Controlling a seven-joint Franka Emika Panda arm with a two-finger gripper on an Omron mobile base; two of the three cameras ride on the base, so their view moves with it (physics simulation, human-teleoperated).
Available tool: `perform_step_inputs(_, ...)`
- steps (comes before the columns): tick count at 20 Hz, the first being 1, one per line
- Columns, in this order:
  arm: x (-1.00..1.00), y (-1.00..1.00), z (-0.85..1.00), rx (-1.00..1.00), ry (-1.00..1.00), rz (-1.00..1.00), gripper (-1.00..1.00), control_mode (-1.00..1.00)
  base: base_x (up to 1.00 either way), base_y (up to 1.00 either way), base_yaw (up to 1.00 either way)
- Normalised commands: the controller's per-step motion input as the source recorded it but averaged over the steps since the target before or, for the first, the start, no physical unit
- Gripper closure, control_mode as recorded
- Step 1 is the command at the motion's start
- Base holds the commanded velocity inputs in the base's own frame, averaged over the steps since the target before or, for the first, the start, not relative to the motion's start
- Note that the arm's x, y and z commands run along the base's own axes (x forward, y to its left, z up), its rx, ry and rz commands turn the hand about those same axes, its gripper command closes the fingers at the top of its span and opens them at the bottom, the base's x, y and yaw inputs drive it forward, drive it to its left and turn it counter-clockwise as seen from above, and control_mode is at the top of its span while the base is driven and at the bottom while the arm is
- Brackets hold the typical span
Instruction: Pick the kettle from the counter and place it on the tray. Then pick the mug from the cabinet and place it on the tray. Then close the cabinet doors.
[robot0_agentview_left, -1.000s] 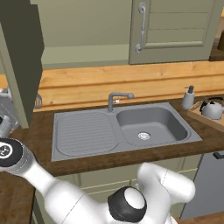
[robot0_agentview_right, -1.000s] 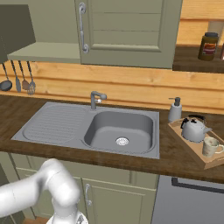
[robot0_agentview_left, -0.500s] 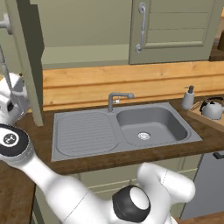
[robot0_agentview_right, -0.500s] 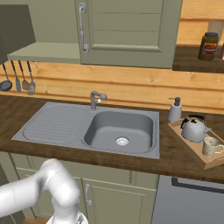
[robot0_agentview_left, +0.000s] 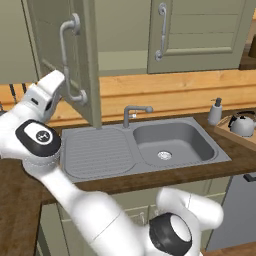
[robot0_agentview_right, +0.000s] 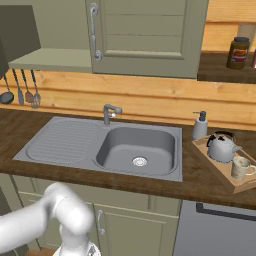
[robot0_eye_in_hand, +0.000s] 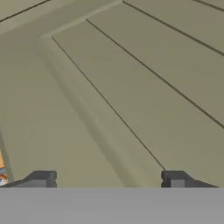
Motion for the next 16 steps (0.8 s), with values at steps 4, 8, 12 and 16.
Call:
perform_step_inputs(4, 0.42, -0.87, 0.12, 0.17, 0.02, 0.13, -1.00, -1.00, 0.00, 0.00, 0.00)
perform_step_inputs(8, 0.55, -0.89, 0.07, 0.17, 0.01, 0.15, -1.00, -1.00, 0.00, 0.00, 0.00)
perform_step_inputs(12, 0.61, -0.95, 0.13, 0.20, 0.05, 0.16, -1.00, -1.00, 0.00, 0.00, 0.00)
perform_step_inputs(16, 0.70, -0.87, 0.15, 0.20, 0.08, 0.18, -1.00, -1.00, 0.00, 0.00, 0.00)
